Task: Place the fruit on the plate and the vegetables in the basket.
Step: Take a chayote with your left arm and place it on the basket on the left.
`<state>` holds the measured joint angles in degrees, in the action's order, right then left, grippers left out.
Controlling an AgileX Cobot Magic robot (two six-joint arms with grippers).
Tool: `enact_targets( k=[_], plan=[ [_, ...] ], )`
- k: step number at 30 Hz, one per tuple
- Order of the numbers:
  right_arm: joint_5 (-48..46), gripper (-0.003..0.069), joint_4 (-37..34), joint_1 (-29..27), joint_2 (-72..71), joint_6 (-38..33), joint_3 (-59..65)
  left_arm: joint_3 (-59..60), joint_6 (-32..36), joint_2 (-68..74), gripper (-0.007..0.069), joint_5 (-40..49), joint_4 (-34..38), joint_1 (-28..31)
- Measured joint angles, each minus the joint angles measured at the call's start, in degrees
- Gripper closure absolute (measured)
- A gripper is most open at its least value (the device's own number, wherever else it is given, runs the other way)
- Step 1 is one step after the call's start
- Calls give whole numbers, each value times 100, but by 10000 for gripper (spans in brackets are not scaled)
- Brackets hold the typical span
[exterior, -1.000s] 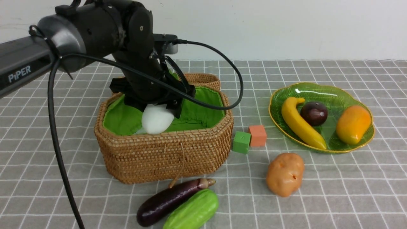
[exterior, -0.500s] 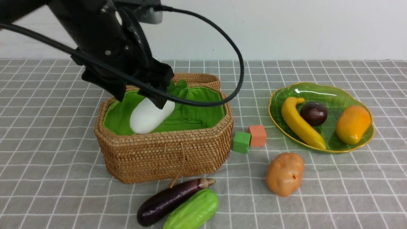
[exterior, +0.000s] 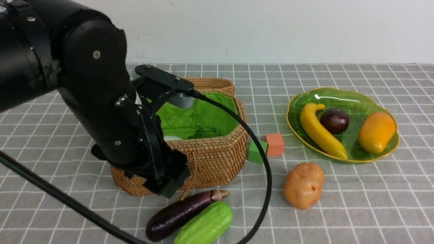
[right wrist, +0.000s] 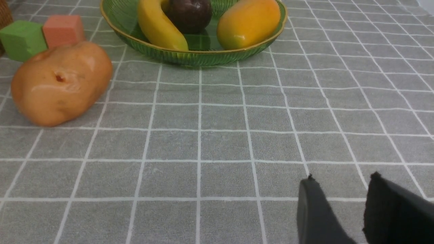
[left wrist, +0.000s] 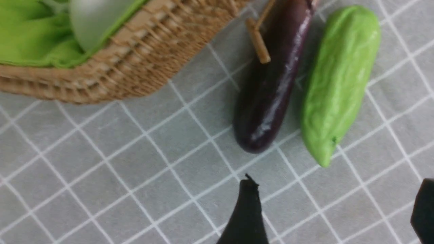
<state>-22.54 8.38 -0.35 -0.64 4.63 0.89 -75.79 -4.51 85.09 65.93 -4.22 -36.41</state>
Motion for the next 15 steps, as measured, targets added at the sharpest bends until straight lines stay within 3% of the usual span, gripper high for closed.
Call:
enact_targets(
  k=[9, 15],
  plan=[
    [0, 421, 0, 0, 0, 0, 0, 102, 174, 413, 36, -334, -134, -973],
    [0, 421, 0, 10, 0, 0, 0, 153, 25, 1424, 39, -714, -129, -1088]
  ],
)
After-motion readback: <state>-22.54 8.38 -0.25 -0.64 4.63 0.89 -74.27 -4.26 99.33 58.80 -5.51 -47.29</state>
